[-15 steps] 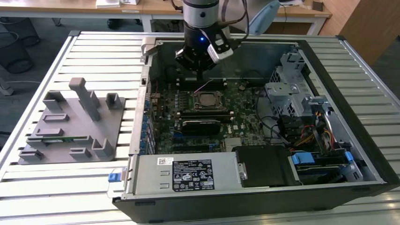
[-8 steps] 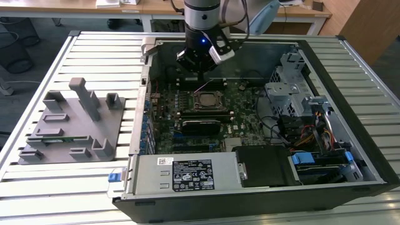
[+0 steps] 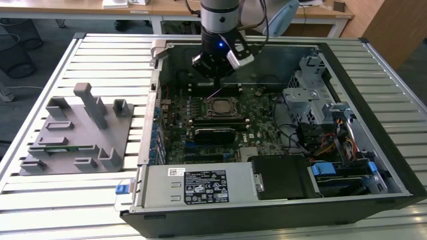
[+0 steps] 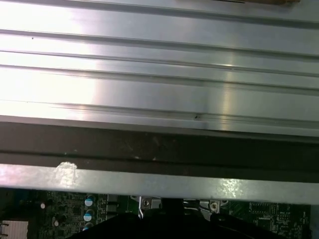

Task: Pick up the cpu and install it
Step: 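Install the first cpu locking lever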

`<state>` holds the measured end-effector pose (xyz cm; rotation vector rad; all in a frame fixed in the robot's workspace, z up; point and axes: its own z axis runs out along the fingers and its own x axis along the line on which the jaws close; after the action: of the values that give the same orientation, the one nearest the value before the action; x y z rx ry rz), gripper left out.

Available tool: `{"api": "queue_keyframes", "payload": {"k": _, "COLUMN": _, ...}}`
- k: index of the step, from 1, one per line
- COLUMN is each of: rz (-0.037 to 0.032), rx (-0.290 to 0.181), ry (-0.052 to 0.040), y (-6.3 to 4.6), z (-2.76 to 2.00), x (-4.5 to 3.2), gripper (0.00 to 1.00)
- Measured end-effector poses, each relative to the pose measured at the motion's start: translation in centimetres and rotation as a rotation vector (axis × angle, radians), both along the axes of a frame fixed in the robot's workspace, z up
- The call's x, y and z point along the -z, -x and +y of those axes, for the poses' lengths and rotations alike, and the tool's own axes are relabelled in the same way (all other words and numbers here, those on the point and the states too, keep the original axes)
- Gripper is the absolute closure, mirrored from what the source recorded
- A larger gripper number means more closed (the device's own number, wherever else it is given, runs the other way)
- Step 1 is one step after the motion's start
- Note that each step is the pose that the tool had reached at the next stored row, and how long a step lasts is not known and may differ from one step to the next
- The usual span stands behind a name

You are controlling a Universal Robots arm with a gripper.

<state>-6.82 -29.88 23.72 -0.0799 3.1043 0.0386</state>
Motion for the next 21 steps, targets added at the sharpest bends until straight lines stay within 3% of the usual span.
{"api": "queue_keyframes", "payload": {"k": 21, "rz": -0.0001, "rx": 0.0, "ry": 0.0, "y": -1.2, "z": 0.07, "x": 1.01, "gripper": 0.89}}
